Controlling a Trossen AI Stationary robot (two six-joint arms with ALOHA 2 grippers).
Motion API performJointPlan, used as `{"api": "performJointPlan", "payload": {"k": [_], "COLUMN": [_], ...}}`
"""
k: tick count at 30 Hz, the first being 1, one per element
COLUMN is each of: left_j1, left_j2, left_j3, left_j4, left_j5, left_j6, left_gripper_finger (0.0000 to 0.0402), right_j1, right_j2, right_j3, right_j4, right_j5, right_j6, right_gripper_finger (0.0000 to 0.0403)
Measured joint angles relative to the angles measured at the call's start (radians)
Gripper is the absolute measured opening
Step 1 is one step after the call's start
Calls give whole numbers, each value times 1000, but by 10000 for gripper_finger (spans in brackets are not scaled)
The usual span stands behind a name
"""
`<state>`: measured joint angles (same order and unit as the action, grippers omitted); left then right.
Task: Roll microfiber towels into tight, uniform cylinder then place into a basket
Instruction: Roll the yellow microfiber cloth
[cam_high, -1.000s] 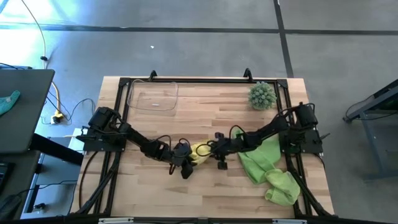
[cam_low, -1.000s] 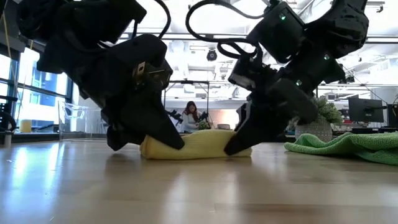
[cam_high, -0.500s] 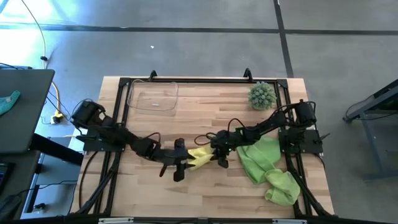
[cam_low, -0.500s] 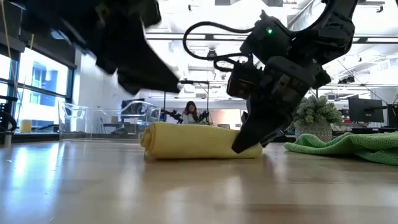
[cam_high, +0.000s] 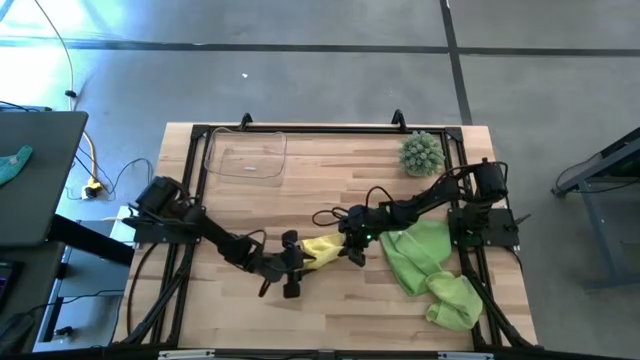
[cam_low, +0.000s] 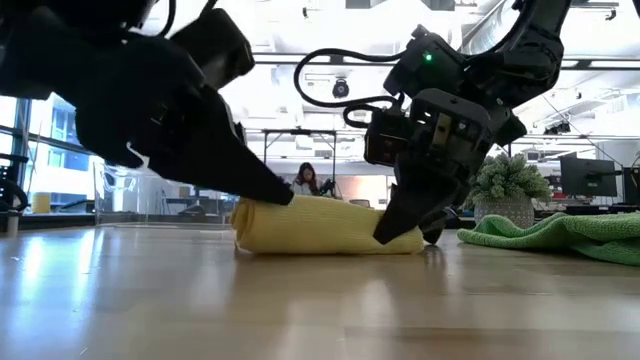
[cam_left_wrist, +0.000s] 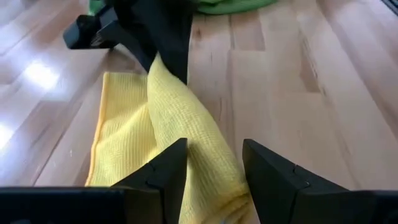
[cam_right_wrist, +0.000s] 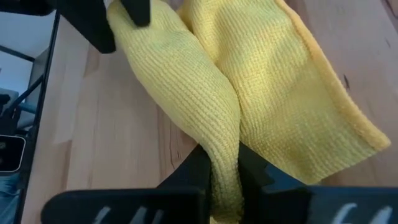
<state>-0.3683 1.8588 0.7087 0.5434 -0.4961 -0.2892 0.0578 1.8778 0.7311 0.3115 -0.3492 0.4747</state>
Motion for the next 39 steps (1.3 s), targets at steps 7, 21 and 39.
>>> {"api": "performJointPlan", "payload": {"k": [7, 21, 39], "left_j1": [19, 48, 47], "left_j2": [3, 2, -62], "left_j3": [1, 2, 0], "left_j4": [-68, -147, -83], "left_j5": [-43, 78, 111], "left_j6": [-118, -261, -197], "left_gripper_finger": [145, 74, 166], "right_j1": [-1, -1, 3], "right_j2": [0, 0, 0], "right_j3": [0, 0, 0], "right_j4": [2, 4, 3], "right_j5": [-2, 3, 9], "right_j6": [-5, -30, -38], "right_gripper_finger": [21, 56, 40]}}
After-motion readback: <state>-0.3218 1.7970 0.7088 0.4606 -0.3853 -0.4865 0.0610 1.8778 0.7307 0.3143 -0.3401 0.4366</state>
